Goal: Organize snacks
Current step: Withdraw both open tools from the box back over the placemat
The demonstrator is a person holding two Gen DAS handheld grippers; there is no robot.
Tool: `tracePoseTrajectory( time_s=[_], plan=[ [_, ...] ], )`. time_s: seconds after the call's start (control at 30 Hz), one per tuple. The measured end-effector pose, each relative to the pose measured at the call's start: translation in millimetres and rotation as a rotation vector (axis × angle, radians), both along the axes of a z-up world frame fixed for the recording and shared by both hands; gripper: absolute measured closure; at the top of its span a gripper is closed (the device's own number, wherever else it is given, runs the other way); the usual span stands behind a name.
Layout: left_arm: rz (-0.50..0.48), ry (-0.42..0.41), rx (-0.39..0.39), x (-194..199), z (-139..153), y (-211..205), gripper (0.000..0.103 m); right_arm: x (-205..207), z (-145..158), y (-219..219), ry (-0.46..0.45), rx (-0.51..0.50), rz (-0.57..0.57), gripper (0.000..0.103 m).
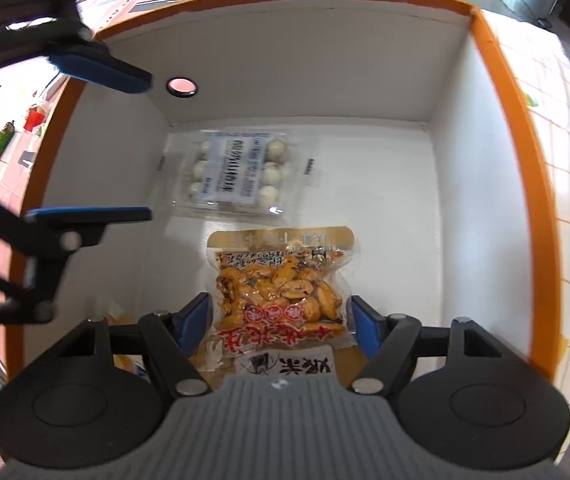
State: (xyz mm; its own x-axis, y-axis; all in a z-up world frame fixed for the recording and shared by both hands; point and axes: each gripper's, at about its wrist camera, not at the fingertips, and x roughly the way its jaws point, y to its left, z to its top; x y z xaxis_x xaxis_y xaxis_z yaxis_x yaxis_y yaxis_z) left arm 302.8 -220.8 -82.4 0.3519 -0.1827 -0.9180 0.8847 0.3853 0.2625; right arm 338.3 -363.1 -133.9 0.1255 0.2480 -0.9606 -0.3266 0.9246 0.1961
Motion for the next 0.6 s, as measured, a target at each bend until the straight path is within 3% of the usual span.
tracePoseTrajectory(
  time_s=[0.37,0.53,0.6],
  plan=[
    [0.19,-0.015,-0.104,-22.8,36.4,38.3,0.026,14.2,-2.6,6.7,0.085,0.093,-0.147,0.029],
    [0.27,-0.002,-0.138,-36.9,48.0,59.1,0.026,11.1,9.9,10.0,0.065,0.067,-0.195,0.027],
    [0.306,0.005,-0.152,-42.6,52.4,67.8,0.026,1.9,18.2,14.5,0.051,0.05,-0.222,0.021]
  ],
)
